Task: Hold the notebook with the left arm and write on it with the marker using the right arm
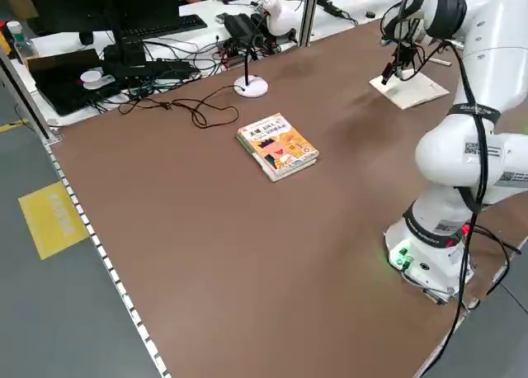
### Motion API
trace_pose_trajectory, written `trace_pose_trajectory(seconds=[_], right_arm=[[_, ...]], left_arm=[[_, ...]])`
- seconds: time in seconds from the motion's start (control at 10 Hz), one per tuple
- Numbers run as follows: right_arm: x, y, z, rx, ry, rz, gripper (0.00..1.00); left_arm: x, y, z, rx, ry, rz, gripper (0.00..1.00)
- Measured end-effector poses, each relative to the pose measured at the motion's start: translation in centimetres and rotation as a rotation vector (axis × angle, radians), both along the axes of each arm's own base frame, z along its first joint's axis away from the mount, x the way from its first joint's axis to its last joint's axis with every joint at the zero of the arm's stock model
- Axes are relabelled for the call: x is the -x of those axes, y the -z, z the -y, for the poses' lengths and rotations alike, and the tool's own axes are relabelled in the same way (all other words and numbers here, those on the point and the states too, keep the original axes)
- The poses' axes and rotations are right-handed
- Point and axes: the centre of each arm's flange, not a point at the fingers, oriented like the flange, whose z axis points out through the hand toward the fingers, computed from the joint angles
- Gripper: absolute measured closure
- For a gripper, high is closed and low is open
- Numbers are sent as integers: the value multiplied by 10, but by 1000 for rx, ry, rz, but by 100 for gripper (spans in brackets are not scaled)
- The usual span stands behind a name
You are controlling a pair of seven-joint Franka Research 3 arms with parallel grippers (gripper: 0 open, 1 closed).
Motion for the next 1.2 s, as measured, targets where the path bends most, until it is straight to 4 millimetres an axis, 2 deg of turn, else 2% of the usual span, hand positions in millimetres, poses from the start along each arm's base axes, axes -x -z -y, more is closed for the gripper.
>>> trace_pose_trajectory(seconds=[0.4,0.8,1.2], right_arm=[[0,0,0,5,0,0,0],[0,0,1,10,-1,1,0],[0,0,1,11,-1,1,0]], left_arm=[[-10,11,-5,-13,-5,7,0],[-21,30,-9,-22,-5,25,0],[-20,44,-7,-13,-1,27,0]])
